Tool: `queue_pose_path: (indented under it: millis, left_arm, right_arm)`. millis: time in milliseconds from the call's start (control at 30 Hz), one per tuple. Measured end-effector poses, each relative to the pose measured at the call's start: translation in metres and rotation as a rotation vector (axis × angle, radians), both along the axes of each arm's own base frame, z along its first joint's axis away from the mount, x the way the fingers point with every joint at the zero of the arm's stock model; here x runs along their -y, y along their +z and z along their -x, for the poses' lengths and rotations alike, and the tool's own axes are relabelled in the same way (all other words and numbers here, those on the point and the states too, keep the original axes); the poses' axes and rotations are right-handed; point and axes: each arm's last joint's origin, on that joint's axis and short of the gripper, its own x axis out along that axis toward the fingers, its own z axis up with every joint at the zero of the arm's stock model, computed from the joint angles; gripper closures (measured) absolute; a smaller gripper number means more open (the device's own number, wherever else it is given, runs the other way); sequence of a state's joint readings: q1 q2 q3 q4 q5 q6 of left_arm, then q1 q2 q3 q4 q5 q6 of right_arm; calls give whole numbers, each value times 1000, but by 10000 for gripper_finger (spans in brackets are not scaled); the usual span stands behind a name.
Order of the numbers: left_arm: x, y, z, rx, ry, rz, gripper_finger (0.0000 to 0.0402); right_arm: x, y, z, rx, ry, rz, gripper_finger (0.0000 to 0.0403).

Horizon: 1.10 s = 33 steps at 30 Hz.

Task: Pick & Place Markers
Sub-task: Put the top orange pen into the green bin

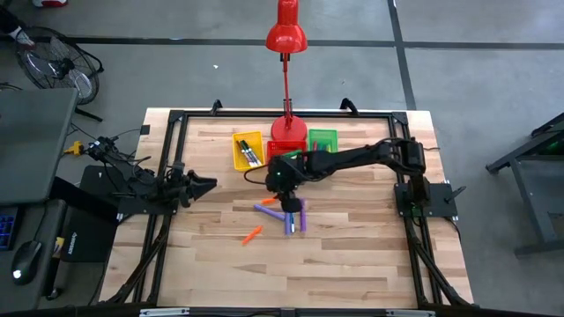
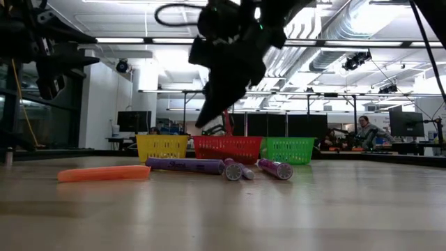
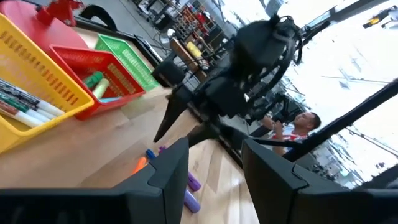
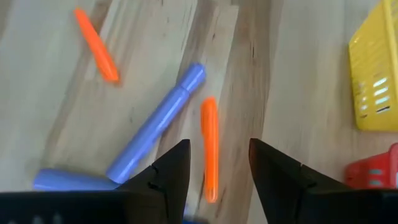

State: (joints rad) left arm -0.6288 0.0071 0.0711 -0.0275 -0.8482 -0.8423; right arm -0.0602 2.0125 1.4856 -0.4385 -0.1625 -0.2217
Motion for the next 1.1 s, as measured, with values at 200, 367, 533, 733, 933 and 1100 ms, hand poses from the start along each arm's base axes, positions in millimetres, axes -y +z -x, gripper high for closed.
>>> queue_pose_path:
  millis: [200, 367, 533, 733, 933, 1100]
  left_arm:
    - [2, 0, 0, -3, -64, -4, 254]
    - [3, 0, 0, -3, -94, -5, 254]
    - [3, 0, -1, -3, -101, -5, 254]
    - [3, 0, -1, -3, -101, -5, 254]
    - [3, 0, -1, -2, -114, -5, 254]
    - [4, 0, -1, -1, -133, -5, 254]
  right_arm:
    - [-1, 8, -1, -27, -26, -5, 253]
    - [-4, -7, -1, -95, -25, -14, 252]
    - [-12, -30, -14, -159, 9, -19, 253]
    - [-13, -44, -39, -262, 26, 52, 253]
    - [-10, -53, -47, -350, 50, 46, 261]
    - [-11, -71, -43, -404, 79, 53, 265]
